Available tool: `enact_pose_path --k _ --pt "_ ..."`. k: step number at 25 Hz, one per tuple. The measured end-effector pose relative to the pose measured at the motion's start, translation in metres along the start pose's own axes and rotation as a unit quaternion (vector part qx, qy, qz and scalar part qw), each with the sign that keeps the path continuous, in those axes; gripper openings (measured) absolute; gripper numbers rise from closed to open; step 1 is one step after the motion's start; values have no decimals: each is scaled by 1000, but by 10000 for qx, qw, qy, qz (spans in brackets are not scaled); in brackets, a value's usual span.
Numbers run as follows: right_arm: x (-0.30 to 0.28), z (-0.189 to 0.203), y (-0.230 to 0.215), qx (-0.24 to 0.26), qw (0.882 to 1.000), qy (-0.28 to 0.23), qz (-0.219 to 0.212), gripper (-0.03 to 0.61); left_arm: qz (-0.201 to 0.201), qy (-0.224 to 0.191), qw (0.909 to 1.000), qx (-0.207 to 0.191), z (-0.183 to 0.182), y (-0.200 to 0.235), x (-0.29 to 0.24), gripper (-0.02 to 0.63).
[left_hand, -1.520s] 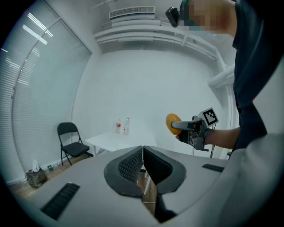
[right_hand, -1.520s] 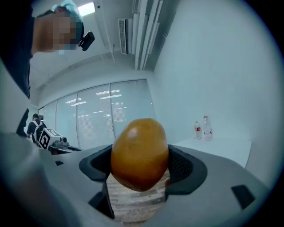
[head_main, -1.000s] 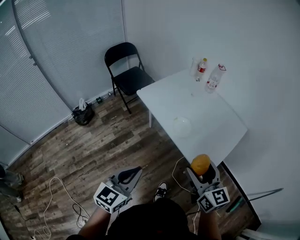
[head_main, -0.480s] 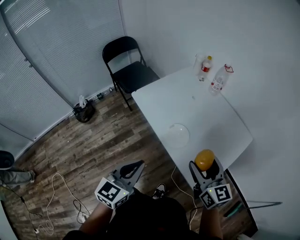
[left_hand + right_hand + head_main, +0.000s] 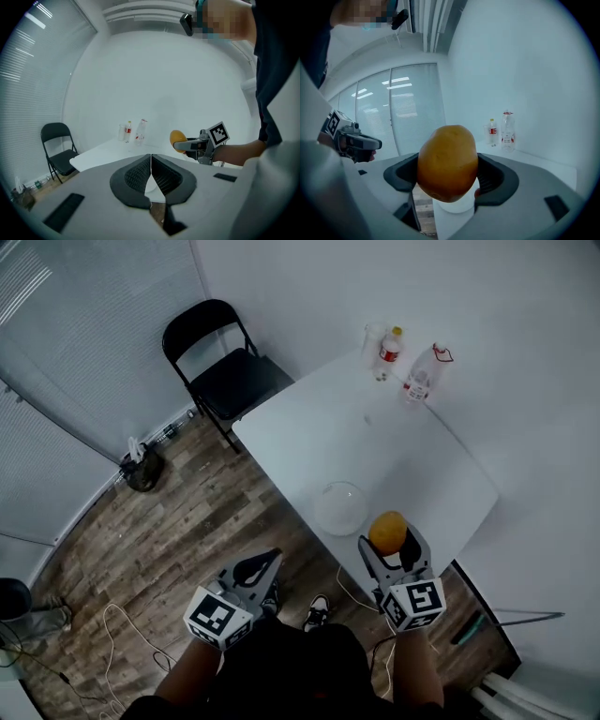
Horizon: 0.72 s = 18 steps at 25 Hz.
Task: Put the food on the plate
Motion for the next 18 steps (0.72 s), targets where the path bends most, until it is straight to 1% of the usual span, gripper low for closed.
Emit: enact_pose_path --k 3,4,7,12,15,18 --pt "-35 12 -11 7 9995 276 132 373 116 70 9997 -178 -1 20 -15 23" --pt "-49 20 -16 -8 9991 401 163 373 140 108 9997 -184 1 27 -19 23" --pt "-91 55 -28 -126 9960 855 245 373 261 133 9996 8 12 50 -21 23" --pt "-140 109 -45 -258 9841 1733 282 373 244 331 9988 272 23 77 -19 23" --pt "-160 133 -53 -191 9760 2154 269 373 204 403 9985 303 28 89 -22 23" --pt "-173 151 -60 -124 9683 2472 340 373 136 457 9984 318 34 99 -22 23"
Point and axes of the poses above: the fingertips, and each gripper's own axes: x backward along the fingers, y to its left, z out of its underside, the point moved 7 cm from there along x, backward along the fingers, and after that the axes turned 12 degrees about -z, right-handed, at the moved point
